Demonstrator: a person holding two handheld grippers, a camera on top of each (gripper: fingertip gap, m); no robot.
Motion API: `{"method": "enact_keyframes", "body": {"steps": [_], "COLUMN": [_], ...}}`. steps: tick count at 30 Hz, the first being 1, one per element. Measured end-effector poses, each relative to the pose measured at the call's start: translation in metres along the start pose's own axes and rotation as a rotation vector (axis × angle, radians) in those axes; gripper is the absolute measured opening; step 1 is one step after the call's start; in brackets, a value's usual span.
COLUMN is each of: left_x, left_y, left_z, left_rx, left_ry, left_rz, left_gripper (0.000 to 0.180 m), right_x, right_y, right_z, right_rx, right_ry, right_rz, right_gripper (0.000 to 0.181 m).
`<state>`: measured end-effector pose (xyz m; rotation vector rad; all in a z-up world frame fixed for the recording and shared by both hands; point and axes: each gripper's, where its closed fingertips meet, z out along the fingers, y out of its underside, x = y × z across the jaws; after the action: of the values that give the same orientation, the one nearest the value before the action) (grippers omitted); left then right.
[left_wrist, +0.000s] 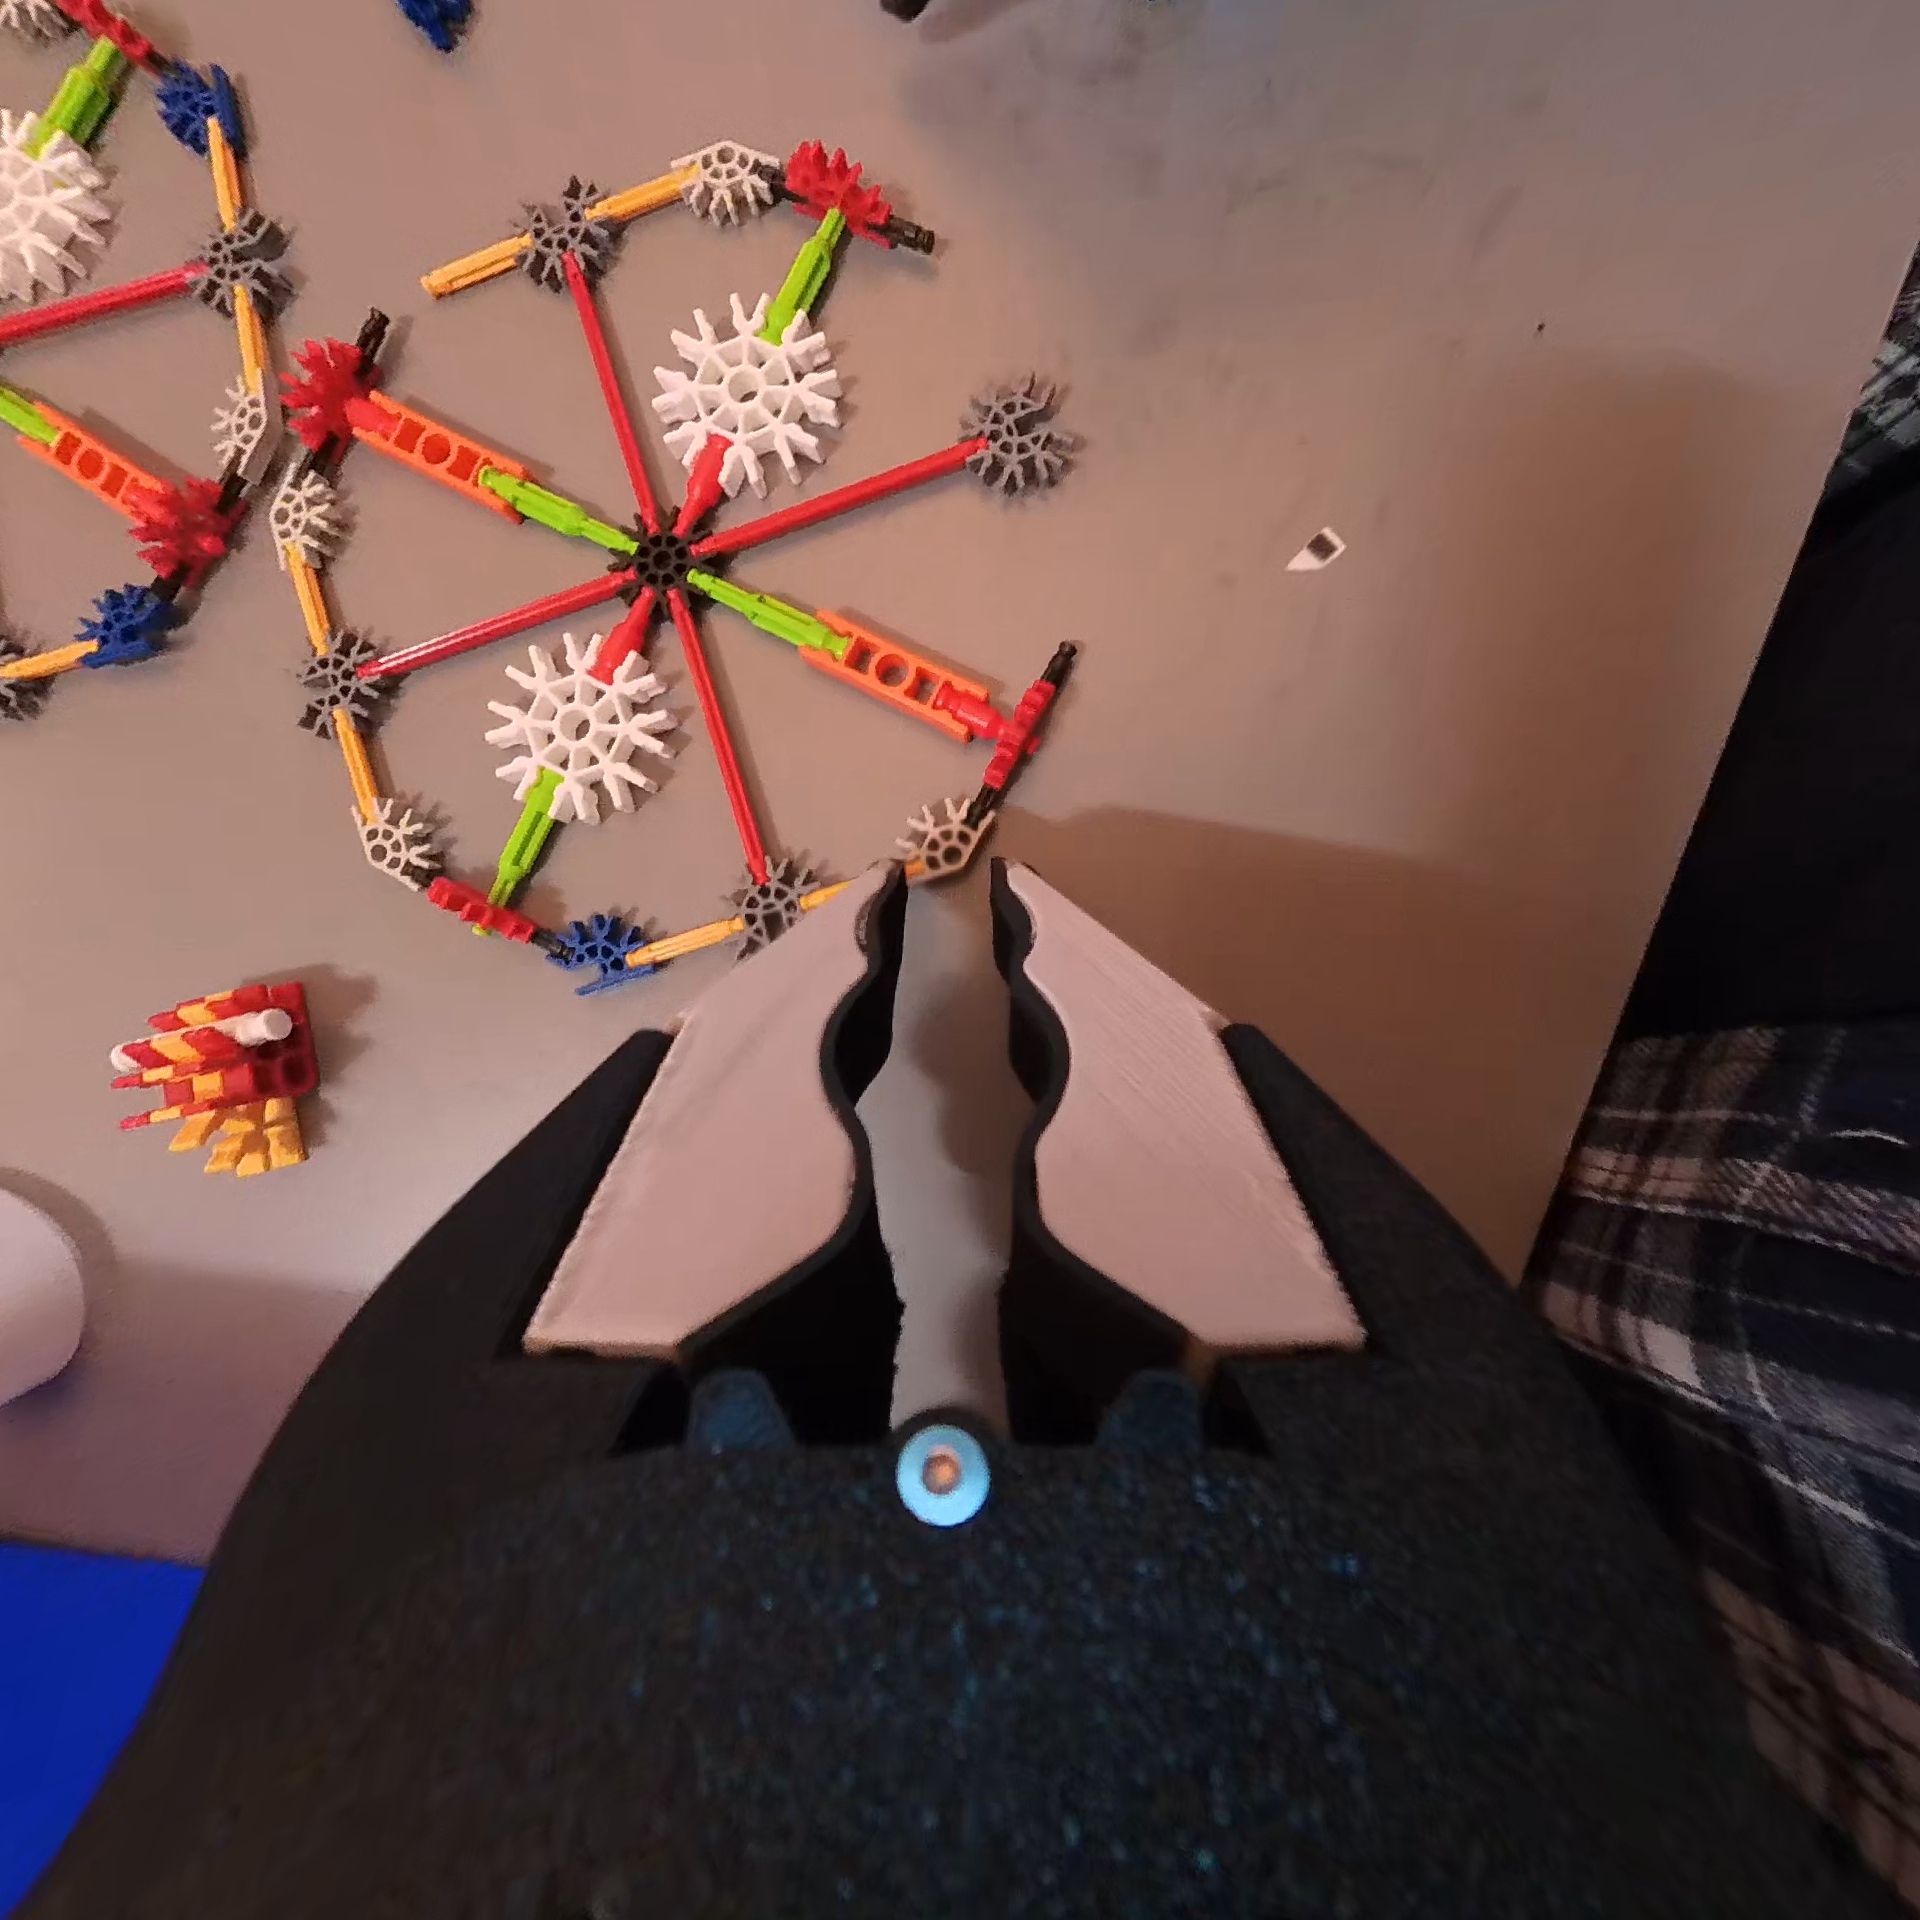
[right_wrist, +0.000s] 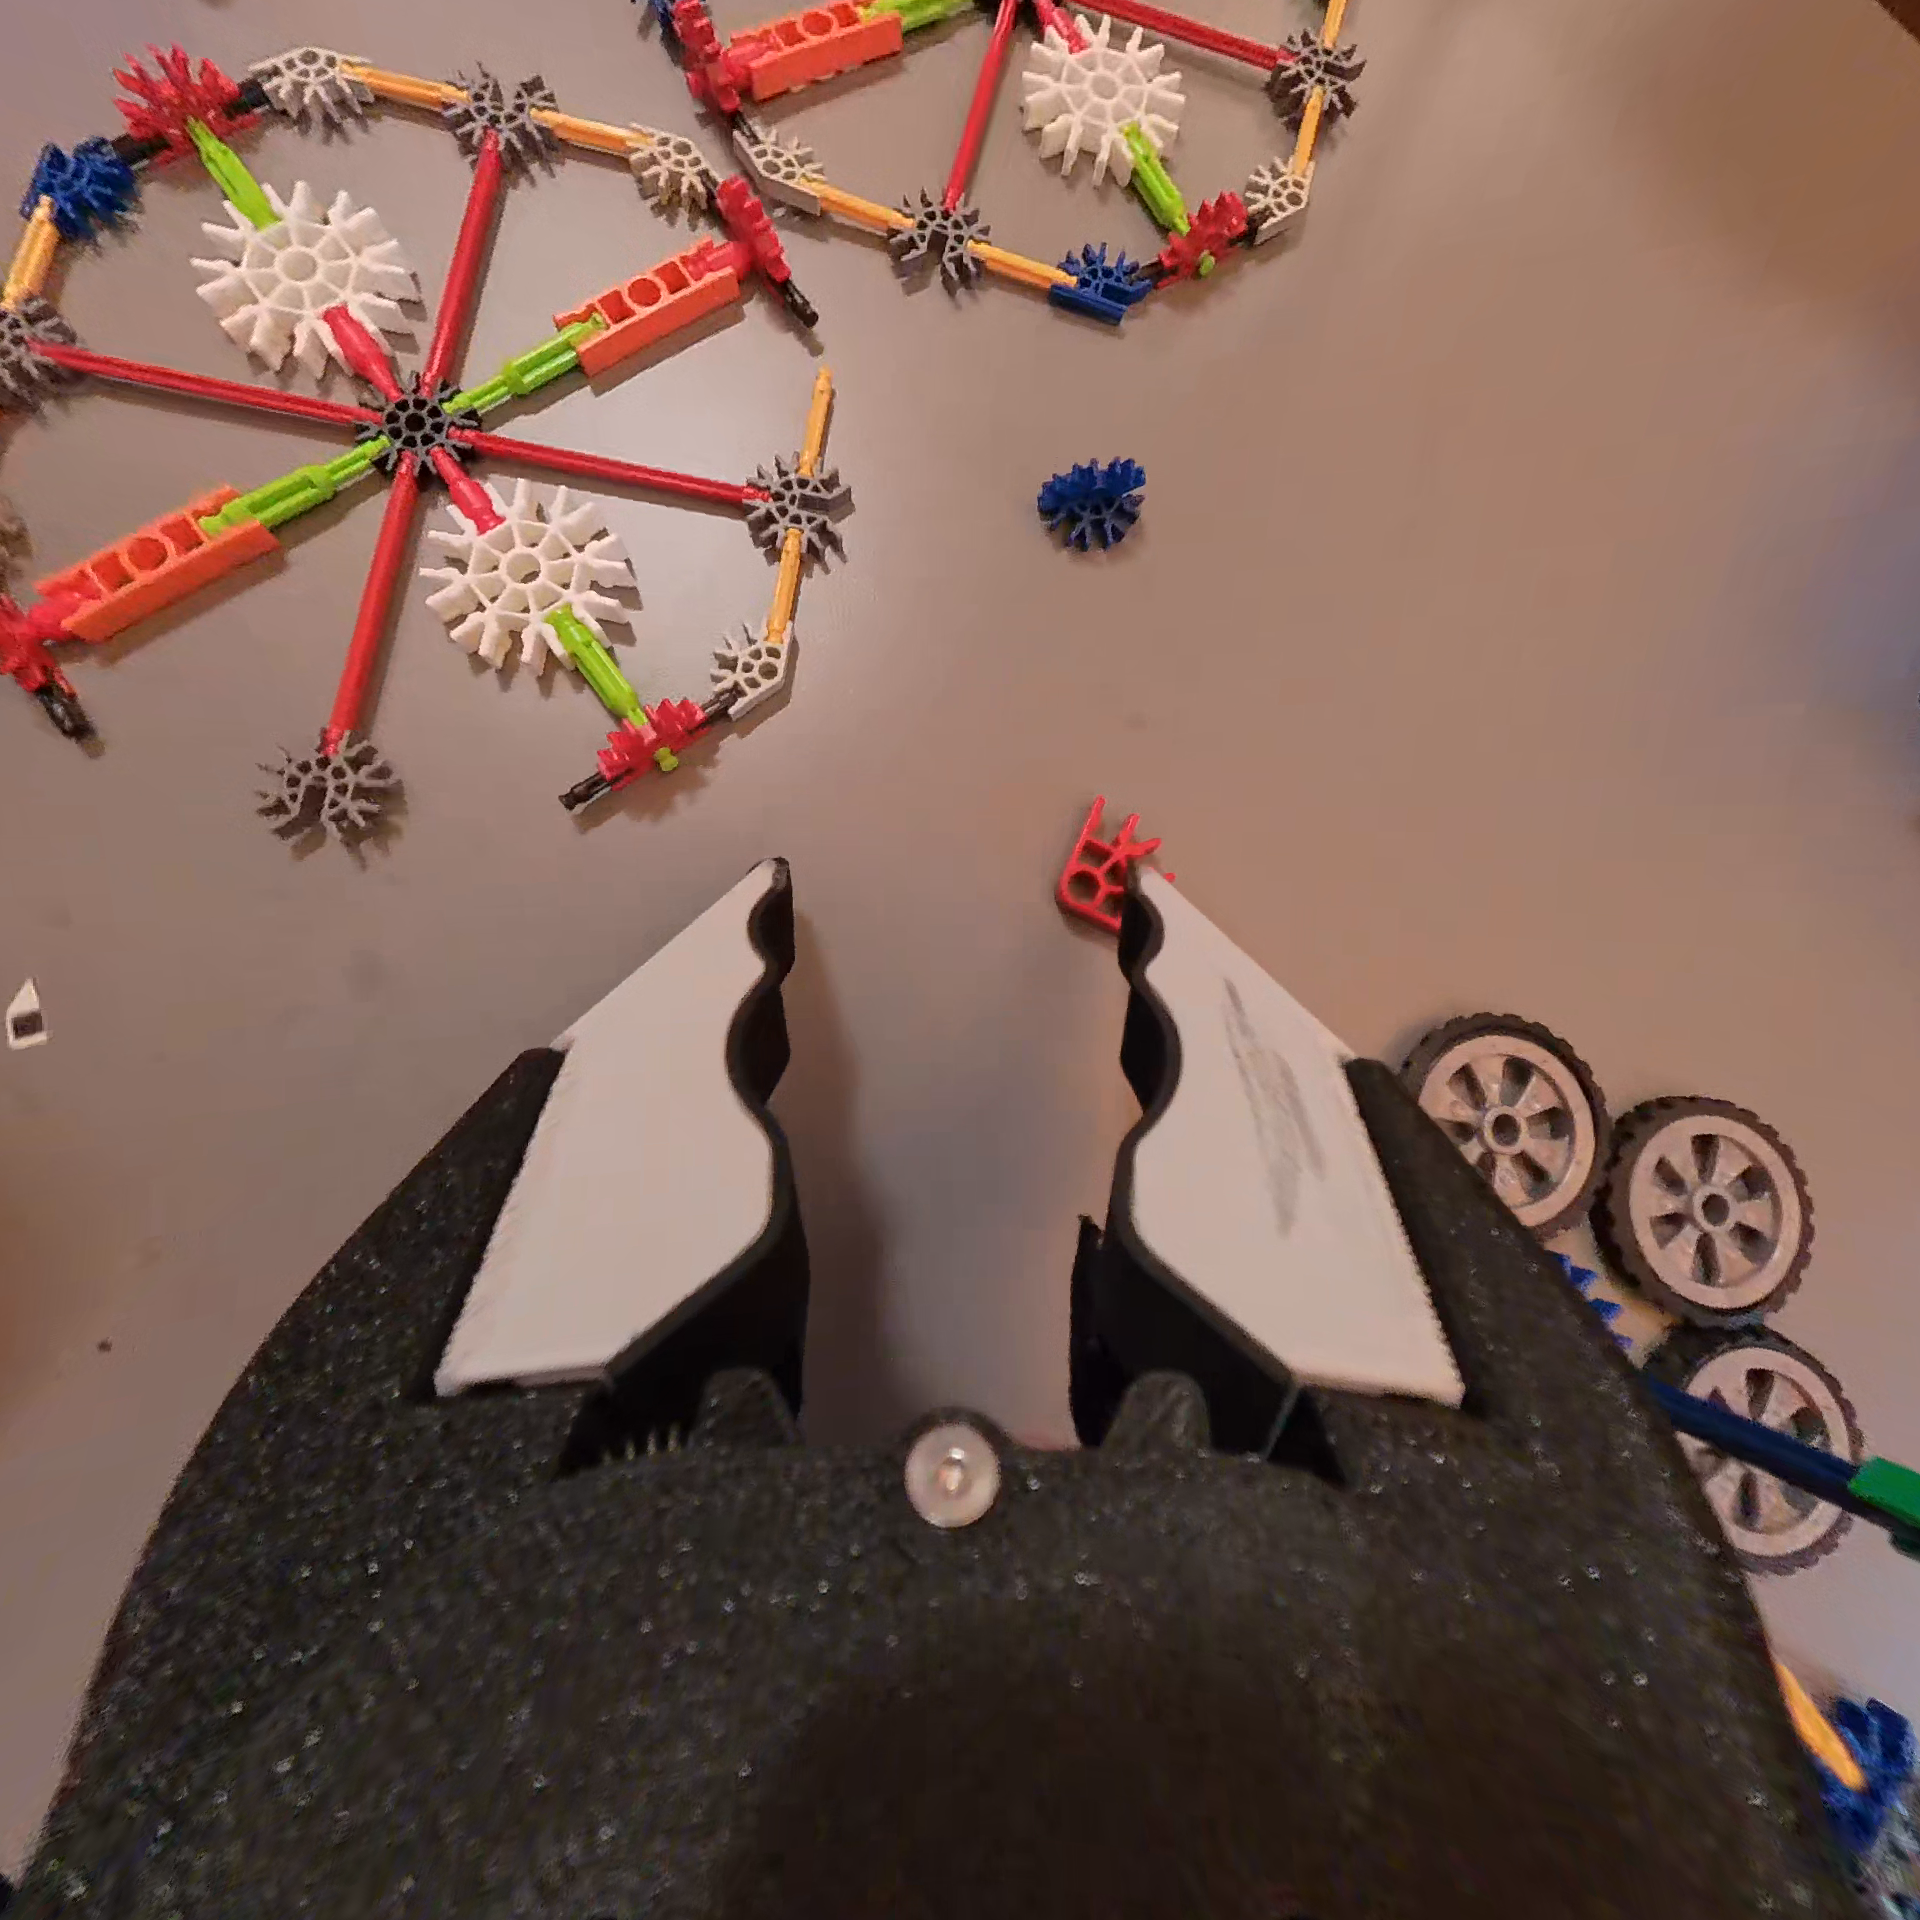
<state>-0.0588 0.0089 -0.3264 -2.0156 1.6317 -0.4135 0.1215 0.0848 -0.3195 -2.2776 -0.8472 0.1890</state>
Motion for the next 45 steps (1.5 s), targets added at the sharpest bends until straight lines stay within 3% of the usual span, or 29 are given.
{"method": "enact_keyframes", "body": {"steps": [24, 45], "left_x": [-0.023, -0.022], "left_y": [0.009, 0.025], "left_z": [-0.033, -0.039], "left_rx": [0.023, -0.018], "left_ry": [-0.029, -0.022], "left_rz": [-0.024, -0.021], "left_gripper": [0.015, 0.016], "right_x": [-0.028, -0.069], "right_y": [0.017, 0.045], "right_z": [-0.029, -0.038], "right_rx": [-0.035, -0.047], "right_ry": [-0.092, -0.234], "right_rz": [0.016, -0.018], "right_gripper": [0.061, 0.049]}}
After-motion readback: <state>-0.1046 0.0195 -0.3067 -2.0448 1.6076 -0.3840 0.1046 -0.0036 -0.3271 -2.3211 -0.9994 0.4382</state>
